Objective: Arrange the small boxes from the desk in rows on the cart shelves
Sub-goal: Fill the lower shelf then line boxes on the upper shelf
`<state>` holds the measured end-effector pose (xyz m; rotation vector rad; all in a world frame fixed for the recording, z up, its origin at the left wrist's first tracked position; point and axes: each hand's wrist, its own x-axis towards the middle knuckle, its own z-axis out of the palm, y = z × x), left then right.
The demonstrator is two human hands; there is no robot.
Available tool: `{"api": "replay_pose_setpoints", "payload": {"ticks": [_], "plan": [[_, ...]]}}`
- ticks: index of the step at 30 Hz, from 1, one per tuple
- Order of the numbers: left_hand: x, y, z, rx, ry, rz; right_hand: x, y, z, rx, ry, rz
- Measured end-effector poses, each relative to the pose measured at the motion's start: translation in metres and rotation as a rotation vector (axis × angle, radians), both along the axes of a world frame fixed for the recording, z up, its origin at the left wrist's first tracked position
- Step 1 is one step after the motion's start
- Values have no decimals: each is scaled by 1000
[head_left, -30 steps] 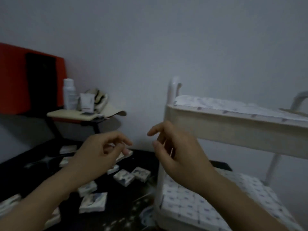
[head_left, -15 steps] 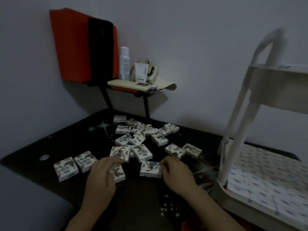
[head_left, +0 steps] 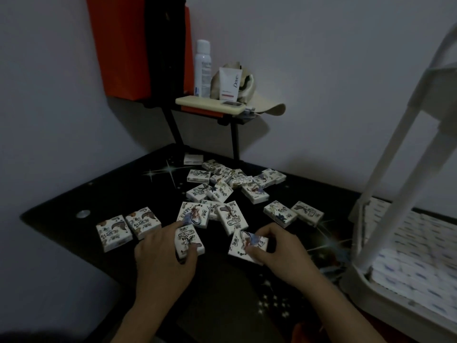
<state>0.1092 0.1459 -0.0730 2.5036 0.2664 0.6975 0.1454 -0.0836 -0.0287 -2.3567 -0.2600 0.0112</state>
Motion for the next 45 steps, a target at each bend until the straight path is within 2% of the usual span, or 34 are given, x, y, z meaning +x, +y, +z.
{"api": "replay_pose_setpoints", "payload": {"ticks": [2, 6, 13, 16, 24, 29, 32, 36, 39, 45], "plan": [[-5, -4, 4, -50, -32, -57, -5, -6, 2, 139, 50, -5], [-8, -4, 4, -72, -144, -216, -13, -22, 11, 269, 134, 8], [-8, -4, 11, -195, -131, -374, -36, -30, 20, 412, 191, 176], [-7, -9, 14, -350, -118, -379, -39, -32, 18, 466, 204, 167], [-10, -46, 16, -668, -10, -478, -39, -39, 7, 418, 154, 134], [-15, -69, 30, -733, 61, -554, -44, -40, 16, 337, 158, 95], [-18, -81, 50, -744, 55, -596, -58, -49, 33, 300, 99, 71], [-25, -104, 90, -741, 3, -701, -85, -71, 81, 227, -155, 32], [-34, -127, 126, -654, -93, -820, -111, -93, 124, 170, -306, -10], [-54, -182, 202, -583, -304, -1059, -153, -135, 187, 122, -436, -114]]}}
